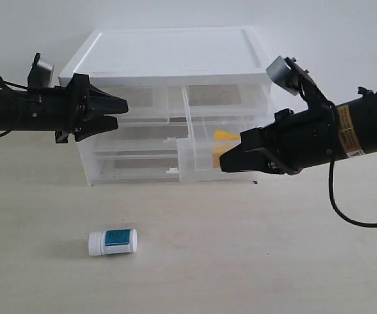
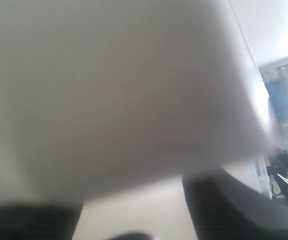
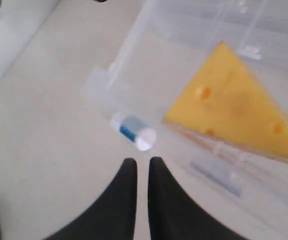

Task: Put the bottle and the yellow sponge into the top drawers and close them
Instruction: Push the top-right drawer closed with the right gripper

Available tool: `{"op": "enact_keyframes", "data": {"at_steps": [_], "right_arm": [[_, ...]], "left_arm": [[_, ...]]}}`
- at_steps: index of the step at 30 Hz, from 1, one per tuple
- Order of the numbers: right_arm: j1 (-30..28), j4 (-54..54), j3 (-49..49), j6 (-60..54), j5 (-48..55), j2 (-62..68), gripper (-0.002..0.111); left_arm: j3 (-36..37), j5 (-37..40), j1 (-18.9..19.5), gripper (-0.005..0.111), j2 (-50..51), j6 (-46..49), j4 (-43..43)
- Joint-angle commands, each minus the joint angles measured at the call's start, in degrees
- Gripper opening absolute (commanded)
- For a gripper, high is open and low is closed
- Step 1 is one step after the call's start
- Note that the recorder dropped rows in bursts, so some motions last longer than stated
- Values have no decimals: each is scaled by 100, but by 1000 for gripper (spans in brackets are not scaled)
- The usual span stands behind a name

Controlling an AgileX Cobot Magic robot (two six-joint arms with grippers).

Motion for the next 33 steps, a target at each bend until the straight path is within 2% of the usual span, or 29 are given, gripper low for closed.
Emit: {"op": "enact_keyframes", "data": {"at_steps": [1, 8, 15, 19, 21, 25, 26, 29, 33], "right_arm": [[0, 23, 1, -193, 1057, -29, 4], [0, 2277, -41, -1867, 608, -29, 4], [0, 3335, -404, -2389, 842, -29, 4], [0, 2656, -512, -1485, 280, -39, 4], [0, 1881, -598, -662, -397, -39, 4], [0, 417, -630, -125, -1224, -39, 4], [0, 83, -630, 14, -1209, -39, 4], [-19, 23, -507, 169, -888, -28, 4], [123, 23, -400, 239, 413, -28, 4]], "left_arm": [[-95, -574, 47, 54, 48, 107, -334], [-95, -611, 47, 54, 48, 135, -334], [-95, -611, 47, 54, 48, 135, -334], [-95, -610, 47, 54, 48, 135, -323], [-95, -610, 47, 54, 48, 135, -313], [-95, -610, 47, 54, 48, 135, -313], [-95, -599, 47, 54, 48, 135, -299], [-95, -556, 47, 54, 48, 124, -301], [-95, -515, 47, 54, 48, 124, -287]]}}
